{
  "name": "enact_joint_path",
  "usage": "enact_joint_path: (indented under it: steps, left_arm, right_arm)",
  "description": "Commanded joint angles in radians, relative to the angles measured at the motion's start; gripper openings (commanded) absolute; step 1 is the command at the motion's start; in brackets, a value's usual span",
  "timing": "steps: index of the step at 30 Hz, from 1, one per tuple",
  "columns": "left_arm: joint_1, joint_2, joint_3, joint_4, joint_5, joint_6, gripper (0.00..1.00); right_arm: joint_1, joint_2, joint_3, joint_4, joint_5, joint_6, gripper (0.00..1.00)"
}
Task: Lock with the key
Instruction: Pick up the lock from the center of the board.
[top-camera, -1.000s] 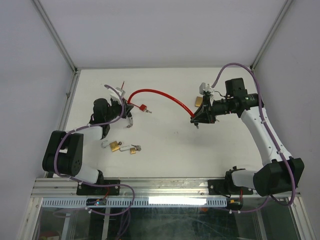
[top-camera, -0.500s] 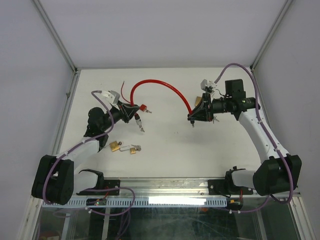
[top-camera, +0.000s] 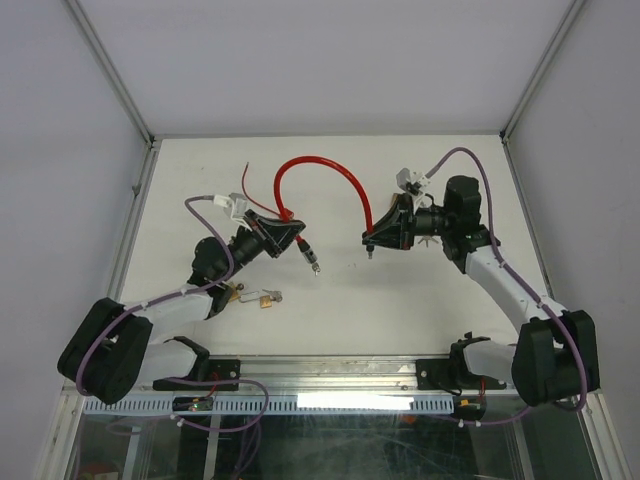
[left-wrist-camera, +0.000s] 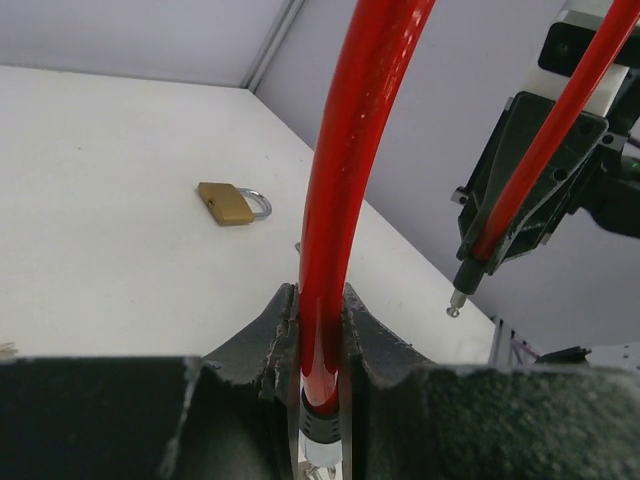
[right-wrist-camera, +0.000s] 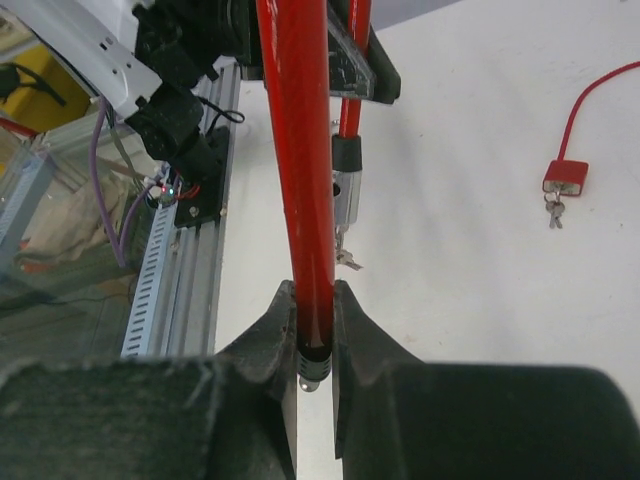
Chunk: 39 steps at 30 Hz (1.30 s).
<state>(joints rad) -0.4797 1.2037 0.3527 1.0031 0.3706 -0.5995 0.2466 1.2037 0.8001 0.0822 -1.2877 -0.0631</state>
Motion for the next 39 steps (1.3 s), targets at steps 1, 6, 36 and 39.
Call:
enact_joint_path:
  steps: [1, 6, 36, 39]
  left_arm:
    - [-0.064, 0.066, -0.025, 0.309, -0.133, -0.140, 0.00]
    - [-0.147, 0.147, -0.019, 0.417, -0.250, -0.171, 0.00]
    - [-0.368, 0.338, 0.082, 0.404, -0.563, -0.477, 0.00]
    - [-0.380, 0.360, 0.079, 0.444, -0.570, -0.502, 0.00]
  right_arm:
    - [0.022, 0.003, -0.093, 0.528, 0.049, 0.310, 0.00]
    - [0.043, 0.047, -0.176, 0.868, 0.082, 0.506, 0.00]
    - [0.119, 0.126, -0.364, 1.356, 0.248, 0.503, 0.00]
    - [0.120, 0.126, -0.369, 1.332, 0.256, 0.479, 0.00]
